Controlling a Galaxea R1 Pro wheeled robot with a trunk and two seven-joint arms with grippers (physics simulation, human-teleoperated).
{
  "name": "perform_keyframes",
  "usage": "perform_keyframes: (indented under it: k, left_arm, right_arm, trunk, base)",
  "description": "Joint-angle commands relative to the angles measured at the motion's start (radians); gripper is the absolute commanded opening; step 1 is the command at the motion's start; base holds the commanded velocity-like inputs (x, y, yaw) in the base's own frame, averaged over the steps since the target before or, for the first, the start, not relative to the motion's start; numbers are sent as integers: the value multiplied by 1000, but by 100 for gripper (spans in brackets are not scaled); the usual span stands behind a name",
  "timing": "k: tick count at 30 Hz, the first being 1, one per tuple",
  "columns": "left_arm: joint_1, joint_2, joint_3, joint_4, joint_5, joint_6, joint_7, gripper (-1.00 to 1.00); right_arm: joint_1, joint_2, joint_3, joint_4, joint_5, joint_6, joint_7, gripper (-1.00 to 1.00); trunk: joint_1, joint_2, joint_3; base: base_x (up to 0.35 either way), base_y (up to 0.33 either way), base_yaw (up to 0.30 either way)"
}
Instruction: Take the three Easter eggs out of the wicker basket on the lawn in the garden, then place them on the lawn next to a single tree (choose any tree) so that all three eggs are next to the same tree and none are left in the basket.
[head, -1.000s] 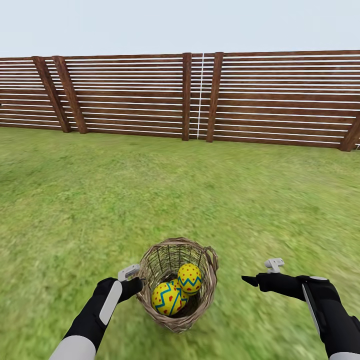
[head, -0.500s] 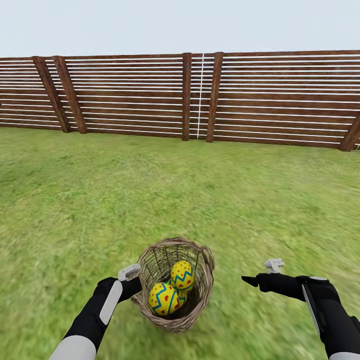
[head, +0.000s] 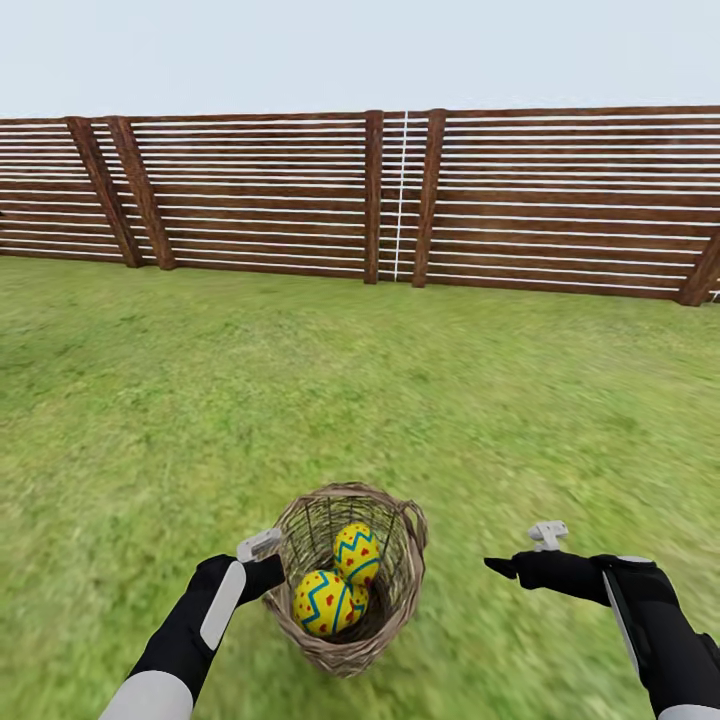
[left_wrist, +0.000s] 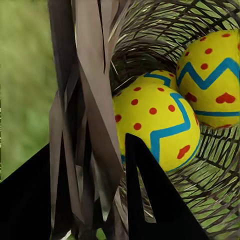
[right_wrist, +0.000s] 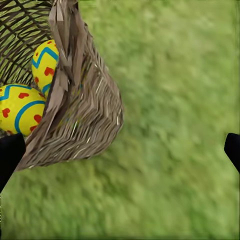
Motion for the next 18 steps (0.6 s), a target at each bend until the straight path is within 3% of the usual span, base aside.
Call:
perform_keyframes:
  k: [1, 11, 18]
  left_arm:
    - [0, -1, 2, -2, 18, 3, 7, -100]
    - [0, -1, 2, -3, 18, 4, 7, -100]
    - [0, -1, 2, -3, 18, 4, 7, -100]
  right_arm:
    - [-1, 0, -2, -1, 9, 3, 9, 100]
    - [-1, 0, -2, -2, 10, 3, 10, 100]
    - [-1, 0, -2, -1, 9, 3, 10, 100]
  trunk:
    - [-4, 7, 2]
    - [-42, 77, 34]
    - [-69, 126, 56]
  base:
    - [0, 0, 0]
    - [0, 0, 0]
    - [0, 0, -245]
